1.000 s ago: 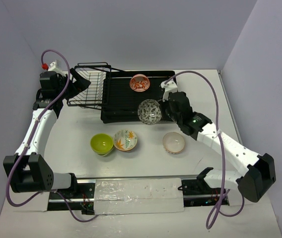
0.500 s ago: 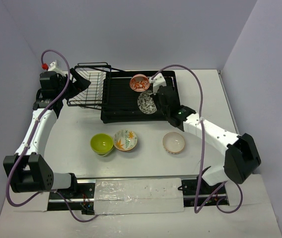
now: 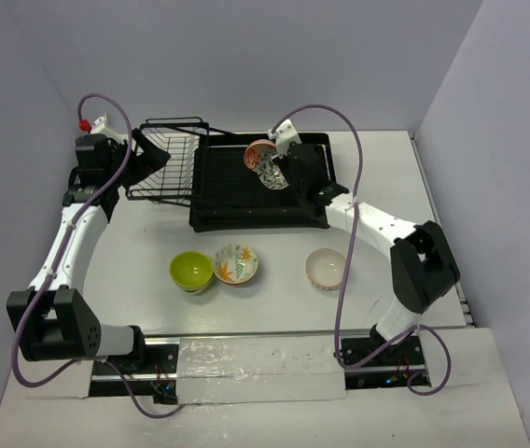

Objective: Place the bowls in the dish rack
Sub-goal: Insert the bowl into the dish rack.

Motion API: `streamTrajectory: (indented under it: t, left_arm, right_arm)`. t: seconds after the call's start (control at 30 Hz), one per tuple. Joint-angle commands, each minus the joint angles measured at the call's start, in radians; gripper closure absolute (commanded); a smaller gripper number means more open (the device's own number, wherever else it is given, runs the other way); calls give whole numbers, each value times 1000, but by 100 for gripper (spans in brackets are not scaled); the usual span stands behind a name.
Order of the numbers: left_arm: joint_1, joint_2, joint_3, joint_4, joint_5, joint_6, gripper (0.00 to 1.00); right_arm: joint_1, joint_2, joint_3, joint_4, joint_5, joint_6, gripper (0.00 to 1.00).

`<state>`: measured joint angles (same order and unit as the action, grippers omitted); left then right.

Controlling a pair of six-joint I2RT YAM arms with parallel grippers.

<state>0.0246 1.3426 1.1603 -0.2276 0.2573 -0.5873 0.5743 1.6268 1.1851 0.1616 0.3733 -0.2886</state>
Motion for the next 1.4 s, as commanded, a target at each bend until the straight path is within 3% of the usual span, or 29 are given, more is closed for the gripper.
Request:
streamTrajectory:
  t: [0.0, 0.33, 0.67, 1.37]
  left_arm:
    - [0, 18, 7, 31, 8, 4, 7]
    - [1, 43, 18, 22, 8, 9, 7]
    - [6, 46, 32, 19, 22, 7, 8]
    - [14, -6, 27, 24, 28, 6, 8]
  right_arm:
    - [-16, 50, 88, 168, 13, -72, 100]
    - [-34, 134, 65, 357, -103, -236, 100]
    - [-44, 136, -19, 505, -208, -245, 100]
    - [-10, 251, -171, 897, -129, -363, 100]
